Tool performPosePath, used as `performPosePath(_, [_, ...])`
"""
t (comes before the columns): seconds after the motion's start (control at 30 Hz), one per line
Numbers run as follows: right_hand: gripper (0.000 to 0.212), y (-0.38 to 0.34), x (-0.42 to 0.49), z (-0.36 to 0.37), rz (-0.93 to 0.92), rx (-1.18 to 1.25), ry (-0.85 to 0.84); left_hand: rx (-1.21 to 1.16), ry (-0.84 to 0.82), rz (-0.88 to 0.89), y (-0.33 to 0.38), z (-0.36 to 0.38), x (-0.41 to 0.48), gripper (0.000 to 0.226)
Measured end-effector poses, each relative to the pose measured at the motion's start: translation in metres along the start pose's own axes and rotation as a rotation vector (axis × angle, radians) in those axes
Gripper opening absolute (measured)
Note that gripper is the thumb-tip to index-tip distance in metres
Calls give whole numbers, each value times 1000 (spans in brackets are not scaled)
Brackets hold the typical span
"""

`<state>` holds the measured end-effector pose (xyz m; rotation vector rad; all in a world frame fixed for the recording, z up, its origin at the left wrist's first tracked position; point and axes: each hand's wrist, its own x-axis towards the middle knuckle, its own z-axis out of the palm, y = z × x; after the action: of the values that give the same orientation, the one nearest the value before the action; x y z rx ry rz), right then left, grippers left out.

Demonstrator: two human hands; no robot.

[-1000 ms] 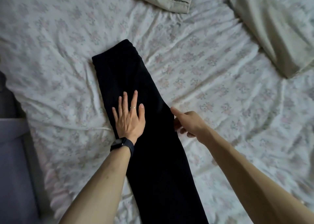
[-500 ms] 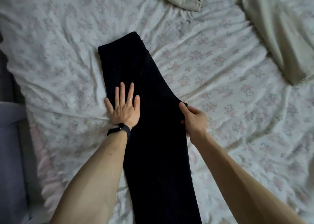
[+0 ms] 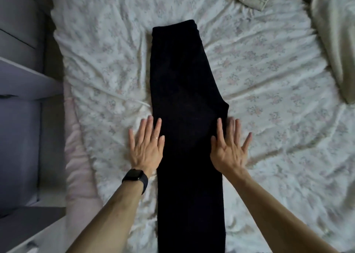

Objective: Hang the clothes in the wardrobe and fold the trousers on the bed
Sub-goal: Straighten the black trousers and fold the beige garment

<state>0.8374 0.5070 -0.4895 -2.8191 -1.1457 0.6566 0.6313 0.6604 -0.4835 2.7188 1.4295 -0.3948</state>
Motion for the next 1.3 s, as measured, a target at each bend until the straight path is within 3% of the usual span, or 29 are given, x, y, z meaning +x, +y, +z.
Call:
performPosePath(0.07, [64, -2, -4, -1, 65, 132, 103, -13, 55, -4, 4, -3, 2, 61])
performPosePath(0.13, [65, -23, -28, 3, -142, 160, 194, -96, 93, 96, 28, -5, -14, 62])
performPosePath(0.2, [64, -29, -64, 19, -410, 90, 141, -118, 53, 234, 48, 3, -52, 62])
performPosePath(0.27, [62, -12, -94, 34, -466, -2, 53, -120, -28, 178, 48, 15, -99, 62])
performPosePath(0.37, [61, 18, -135, 43, -326, 40, 42, -240, -88, -68, 29, 27, -172, 58])
performPosePath(0.5, [61, 39, -206, 46, 33, 536, -56, -514, -130, -207, 14, 35, -267, 34])
performPosePath(0.6, [36, 51, -244, 48, 246, 740, -218, -732, -408, -365, 18, 38, -316, 38])
performPosePath(0.67, [27, 54, -255, 56, 299, 764, -296, -812, -497, -404, 20, 44, -329, 47])
performPosePath(0.73, [29, 53, -255, 67, 325, 780, -319, -817, -470, -419, 23, 50, -327, 48])
performPosePath(0.83, [33, 55, -265, 81, 316, 754, -367, -788, -422, -437, 22, 58, -324, 41])
performPosePath(0.93, [32, 63, -290, 89, 341, 754, -449, -907, -421, -462, 19, 65, -337, 29])
performPosePath(1.1, [19, 77, -335, 93, 385, 902, -586, -1129, -654, -444, 1, 80, -374, 26])
performPosePath(1.17, [13, 85, -360, 94, 389, 928, -619, -1099, -712, -383, -2, 87, -399, 19])
performPosePath(1.3, [4, 98, -400, 90, 420, 956, -564, -1083, -666, -384, -11, 86, -441, 15])
